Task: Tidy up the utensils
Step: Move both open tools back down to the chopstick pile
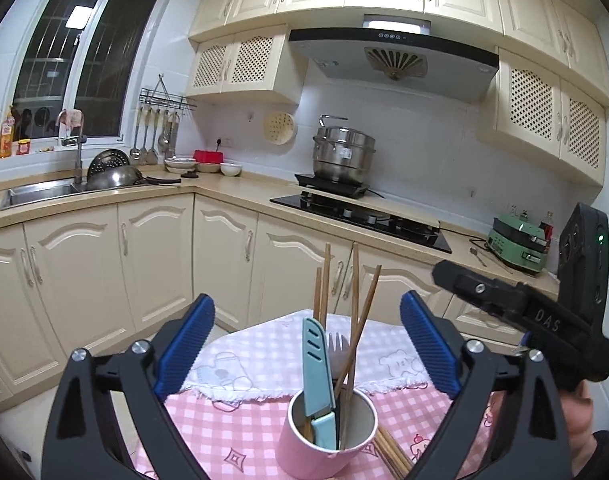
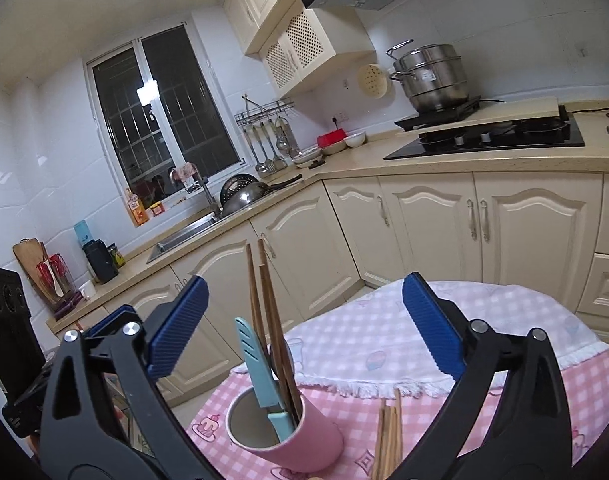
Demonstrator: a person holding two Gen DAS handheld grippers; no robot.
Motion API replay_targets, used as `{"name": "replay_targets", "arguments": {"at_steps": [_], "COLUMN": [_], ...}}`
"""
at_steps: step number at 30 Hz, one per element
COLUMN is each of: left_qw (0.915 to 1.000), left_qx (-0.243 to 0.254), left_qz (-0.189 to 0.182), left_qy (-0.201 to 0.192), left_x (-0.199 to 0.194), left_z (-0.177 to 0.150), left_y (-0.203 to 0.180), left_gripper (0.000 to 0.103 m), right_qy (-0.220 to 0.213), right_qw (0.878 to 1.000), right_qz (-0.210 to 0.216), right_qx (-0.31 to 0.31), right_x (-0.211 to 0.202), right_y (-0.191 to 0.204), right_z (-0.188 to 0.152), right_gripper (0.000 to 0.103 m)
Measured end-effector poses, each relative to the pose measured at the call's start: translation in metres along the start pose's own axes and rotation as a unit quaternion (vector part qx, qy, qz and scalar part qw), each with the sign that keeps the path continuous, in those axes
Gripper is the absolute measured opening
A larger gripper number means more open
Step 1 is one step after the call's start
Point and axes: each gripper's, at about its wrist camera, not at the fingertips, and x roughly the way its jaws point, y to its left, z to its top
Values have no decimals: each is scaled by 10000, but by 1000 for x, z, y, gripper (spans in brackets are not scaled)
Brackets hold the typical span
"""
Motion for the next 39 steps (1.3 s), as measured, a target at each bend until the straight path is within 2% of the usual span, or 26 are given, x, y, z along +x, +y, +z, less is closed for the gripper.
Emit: {"name": "replay_targets", "arguments": {"at_steps": [8, 16, 29, 39], "left_qw": [9997, 9990, 9948, 9871], "left_qx": [-66, 7, 90, 94], "left_qz": [79, 17, -254, -217], "left_qy": [209, 446, 980, 1585], "left_x": [-10, -18, -15, 6], "left_z": [-8, -25, -64, -92], "left_y": [-1, -13, -45, -61], "left_gripper": [93, 93, 93, 93], "right_qy": [380, 892, 1744, 2375], "right_qw": [9990, 9946, 9797, 9648], "right_qz": [-244, -538, -990, -1132], "right_qx": [-28, -24, 51, -18], "right_x": [-13, -24, -30, -22], "right_y": [-15, -33, -66, -82], "right_z": [1, -14, -50, -76], "right_gripper": [97, 97, 97, 97]}}
